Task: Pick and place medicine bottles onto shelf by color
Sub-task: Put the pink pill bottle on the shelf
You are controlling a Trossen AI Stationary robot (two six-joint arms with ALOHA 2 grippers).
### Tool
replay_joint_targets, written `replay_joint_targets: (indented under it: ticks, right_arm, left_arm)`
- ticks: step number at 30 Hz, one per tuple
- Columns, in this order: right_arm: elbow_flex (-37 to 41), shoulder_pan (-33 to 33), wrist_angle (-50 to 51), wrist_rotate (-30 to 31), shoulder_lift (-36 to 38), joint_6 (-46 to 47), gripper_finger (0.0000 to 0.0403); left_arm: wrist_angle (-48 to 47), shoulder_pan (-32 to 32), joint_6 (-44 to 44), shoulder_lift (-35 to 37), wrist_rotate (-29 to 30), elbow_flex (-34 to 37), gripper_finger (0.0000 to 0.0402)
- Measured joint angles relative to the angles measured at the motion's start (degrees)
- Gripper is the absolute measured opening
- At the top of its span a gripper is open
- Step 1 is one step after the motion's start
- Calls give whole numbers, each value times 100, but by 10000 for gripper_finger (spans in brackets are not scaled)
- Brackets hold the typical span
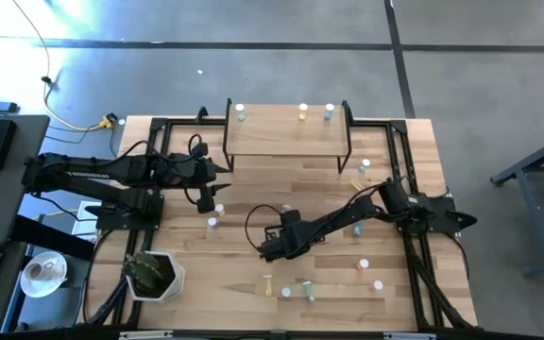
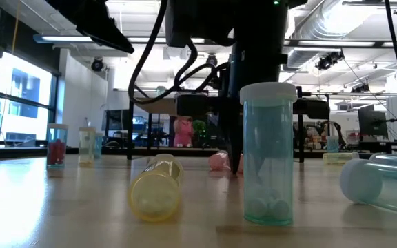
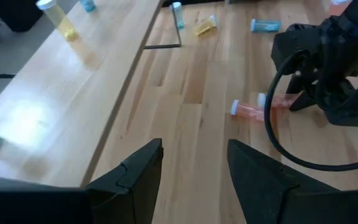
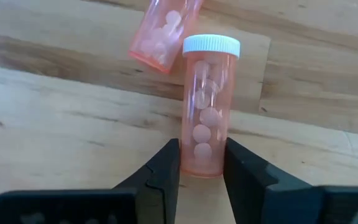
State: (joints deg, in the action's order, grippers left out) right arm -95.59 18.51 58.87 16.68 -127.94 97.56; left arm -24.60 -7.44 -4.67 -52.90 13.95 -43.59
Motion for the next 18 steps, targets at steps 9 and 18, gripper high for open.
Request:
replay_joint_targets:
  ticks: [9, 18]
  right_arm:
    - [19, 264, 21, 118, 114, -11, 94]
    - [13, 457, 173, 1033, 630, -600, 93]
  left_arm:
    - [-1, 0, -2, 0, -194, 0, 172]
    - [3, -4, 154, -2, -625, 0, 172]
